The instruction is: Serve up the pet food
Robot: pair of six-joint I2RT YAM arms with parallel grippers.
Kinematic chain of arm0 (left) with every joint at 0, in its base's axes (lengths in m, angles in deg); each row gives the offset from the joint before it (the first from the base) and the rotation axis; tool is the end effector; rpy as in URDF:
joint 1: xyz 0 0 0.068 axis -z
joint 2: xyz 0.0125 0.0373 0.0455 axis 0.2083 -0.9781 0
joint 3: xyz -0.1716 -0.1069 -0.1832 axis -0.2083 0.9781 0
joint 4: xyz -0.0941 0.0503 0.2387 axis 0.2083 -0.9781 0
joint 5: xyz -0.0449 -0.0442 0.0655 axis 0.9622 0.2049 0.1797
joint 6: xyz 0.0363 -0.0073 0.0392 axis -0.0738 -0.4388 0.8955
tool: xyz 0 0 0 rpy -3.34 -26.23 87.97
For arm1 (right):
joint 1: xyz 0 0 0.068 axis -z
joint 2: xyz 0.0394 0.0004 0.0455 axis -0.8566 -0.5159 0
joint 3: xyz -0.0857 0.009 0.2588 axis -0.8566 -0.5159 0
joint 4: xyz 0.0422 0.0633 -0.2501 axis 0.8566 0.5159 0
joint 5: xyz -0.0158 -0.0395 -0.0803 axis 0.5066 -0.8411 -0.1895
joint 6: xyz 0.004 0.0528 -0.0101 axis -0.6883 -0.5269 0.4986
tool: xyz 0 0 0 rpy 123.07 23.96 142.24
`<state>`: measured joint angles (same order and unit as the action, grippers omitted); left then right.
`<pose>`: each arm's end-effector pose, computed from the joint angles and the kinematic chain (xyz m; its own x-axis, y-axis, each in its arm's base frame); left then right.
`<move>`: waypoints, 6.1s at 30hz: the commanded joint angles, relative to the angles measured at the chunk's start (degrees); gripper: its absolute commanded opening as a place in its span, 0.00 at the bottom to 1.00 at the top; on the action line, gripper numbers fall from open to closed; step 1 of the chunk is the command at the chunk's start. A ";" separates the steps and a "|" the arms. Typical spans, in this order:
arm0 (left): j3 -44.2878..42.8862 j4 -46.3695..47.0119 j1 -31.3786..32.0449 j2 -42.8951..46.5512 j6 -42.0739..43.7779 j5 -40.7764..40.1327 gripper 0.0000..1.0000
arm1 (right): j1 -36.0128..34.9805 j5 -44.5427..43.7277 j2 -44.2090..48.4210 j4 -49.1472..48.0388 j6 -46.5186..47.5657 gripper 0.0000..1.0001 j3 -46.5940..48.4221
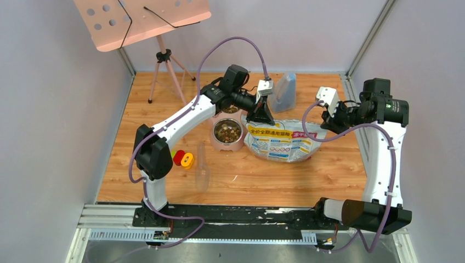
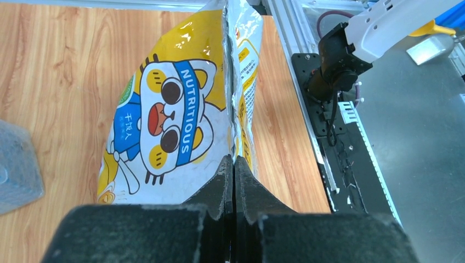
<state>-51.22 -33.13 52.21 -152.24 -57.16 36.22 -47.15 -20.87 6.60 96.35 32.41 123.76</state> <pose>0.3075 -0.3004 0.3477 -0.1728 0.3201 -0.9315 0.9523 -0.1872 -0.2410 0.1907 -0.0170 0.4082 -0.1873 -0.7241 -0.6638 -0.8844 0.4184 -0.2069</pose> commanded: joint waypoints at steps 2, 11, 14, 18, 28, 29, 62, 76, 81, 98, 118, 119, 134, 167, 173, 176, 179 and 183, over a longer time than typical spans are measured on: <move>-1.43 -0.36 -0.45 1.81 0.14 -0.52 0.00 | 1.28 -2.20 0.16 -1.66 1.42 0.28 1.25; -1.86 2.01 -0.37 0.89 -3.11 1.22 0.00 | 1.13 0.76 -1.14 0.69 3.40 0.02 -0.85; -1.86 1.87 -0.30 0.97 -3.22 1.09 0.00 | 1.13 3.27 -1.78 -0.66 1.48 0.28 1.10; -1.77 2.48 -0.32 0.98 -3.74 1.06 0.00 | -0.51 8.03 -1.89 -2.38 -1.06 0.39 2.58; -2.36 3.69 -0.28 0.75 -7.19 2.26 0.31 | -14.10 16.57 -2.97 -20.41 -23.70 0.42 -6.00; -2.64 2.82 -0.28 0.78 -6.78 2.26 0.36 | -14.97 16.75 -2.86 -23.45 -26.42 0.42 -7.03; 6.16 4.03 -9.55 3.63 -18.12 15.54 0.00 | -20.51 27.67 -5.30 -39.80 -49.59 0.00 -16.12; 17.94 51.24 -9.51 2.15 -59.30 18.03 0.06 | -21.18 30.17 -7.53 -46.46 -59.58 0.27 -17.00; 17.80 49.66 -9.52 2.56 -57.63 17.88 0.00 | -22.25 28.13 -8.08 -47.11 -59.17 0.26 -16.67; 20.22 37.67 -12.42 5.51 -50.25 16.46 0.12 | -22.61 29.97 -11.72 -47.59 -60.21 0.03 -12.50; 20.92 40.60 -13.08 6.88 -51.35 17.61 0.33 | -26.21 29.33 -15.29 -50.18 -63.57 0.00 -9.47; 20.94 39.51 -13.23 7.09 -50.39 17.76 0.34 | -26.18 29.46 -14.92 -50.11 -63.52 0.00 -9.53; 22.13 37.89 -15.58 6.88 -48.97 18.78 0.03 | -26.49 28.71 -15.11 -49.93 -65.29 0.27 -9.11; 21.70 26.23 -15.74 10.53 -39.04 19.46 0.44 | -27.84 23.52 -10.13 -39.98 -54.42 0.41 -8.63; 20.15 25.47 -13.83 9.04 -38.55 20.47 0.39 | -24.11 19.79 -2.26 -36.28 -48.31 0.39 -14.61; 20.08 25.27 -13.22 8.45 -38.37 20.46 0.35 | -20.80 20.67 0.13 -35.61 -46.84 0.32 -15.82; 20.10 24.89 -12.74 8.03 -37.92 20.00 0.34 | -17.95 20.67 2.40 -35.57 -45.42 0.30 -17.24; 19.18 24.32 -12.51 7.26 -37.82 19.97 0.23 | -15.86 20.70 3.70 -35.29 -43.45 0.01 -18.27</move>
<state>-28.89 -7.82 39.13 -144.42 -96.43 54.91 -64.31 -0.59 8.63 60.57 -14.95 106.39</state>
